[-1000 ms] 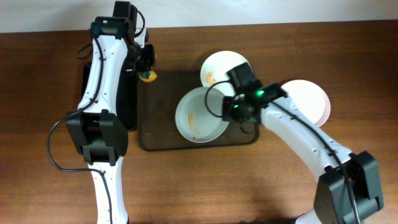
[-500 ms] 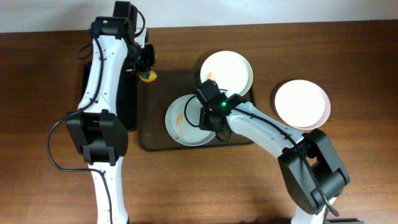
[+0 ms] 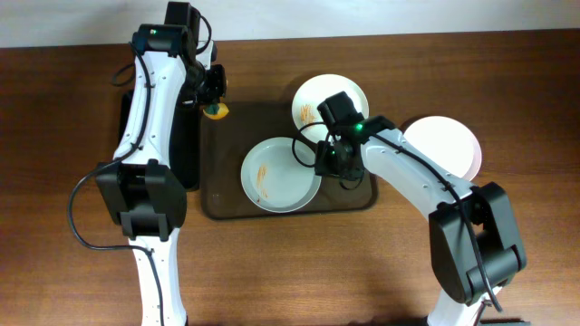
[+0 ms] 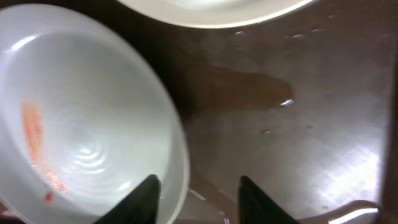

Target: Clean dirty plates on tray and stack at the side

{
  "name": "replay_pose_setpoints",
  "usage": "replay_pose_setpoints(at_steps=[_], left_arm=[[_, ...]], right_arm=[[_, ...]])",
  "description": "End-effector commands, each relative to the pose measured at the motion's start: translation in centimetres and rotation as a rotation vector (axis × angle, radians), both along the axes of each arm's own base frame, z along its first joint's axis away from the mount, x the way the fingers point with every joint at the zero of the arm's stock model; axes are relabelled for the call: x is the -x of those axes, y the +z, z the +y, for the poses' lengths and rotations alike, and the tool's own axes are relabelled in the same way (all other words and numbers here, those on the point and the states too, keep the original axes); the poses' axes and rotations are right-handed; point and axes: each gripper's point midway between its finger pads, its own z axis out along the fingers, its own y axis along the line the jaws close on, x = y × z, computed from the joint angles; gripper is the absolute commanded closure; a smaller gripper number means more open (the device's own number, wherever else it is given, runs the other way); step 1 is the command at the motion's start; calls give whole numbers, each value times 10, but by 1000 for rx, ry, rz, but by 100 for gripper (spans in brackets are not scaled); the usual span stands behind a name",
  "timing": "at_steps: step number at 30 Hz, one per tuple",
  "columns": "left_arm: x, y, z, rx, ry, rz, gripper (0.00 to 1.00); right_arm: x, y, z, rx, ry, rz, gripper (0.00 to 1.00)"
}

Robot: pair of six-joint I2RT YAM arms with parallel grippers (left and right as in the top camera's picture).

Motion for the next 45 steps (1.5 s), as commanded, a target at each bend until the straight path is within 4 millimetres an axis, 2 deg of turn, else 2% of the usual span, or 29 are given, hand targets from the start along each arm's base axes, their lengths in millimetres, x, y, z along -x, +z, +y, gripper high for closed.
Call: replay_pose_setpoints(at_steps=[1, 5, 10, 12, 17, 23, 27, 29, 32, 37, 41, 44, 45], left_arm=[[-1, 4, -1, 4, -21, -15, 99], [-1, 4, -1, 4, -21, -15, 99], [-1, 4, -1, 4, -21, -15, 99], [-1, 5, -1, 4, -21, -15, 99], [-2, 5, -1, 4, -21, -18, 99], [-2, 5, -1, 4, -21, -18, 99], [0, 4, -1, -1, -43, -13, 99], [5, 3, -1, -4, -51, 3, 99], [12, 3, -6, 19, -102, 25, 99], [26, 1, -6, 32, -152, 74, 99], [35, 10, -27, 176, -347, 47, 99], [44, 10, -29, 240, -350, 81, 99], [53, 2, -27, 246, -344, 128, 99]], right_arm=[[10, -25, 16, -22, 45, 56, 62], [12, -37, 28, -40, 57, 71, 71], [11, -45, 27, -29, 35, 81, 78], [11, -46, 29, -39, 37, 81, 78], [-2, -31, 35, -64, 52, 29, 77], [3, -52, 43, -73, 31, 76, 79], [-3, -52, 54, -127, 15, 63, 91], [-9, -49, 61, -162, 23, 38, 96], [-17, -45, 65, -182, 27, 5, 96], [-16, -53, 68, -195, 18, 21, 96], [-18, -56, 76, -229, 28, 20, 96], [-19, -57, 78, -239, 29, 18, 96], [-20, -56, 79, -241, 29, 15, 96]])
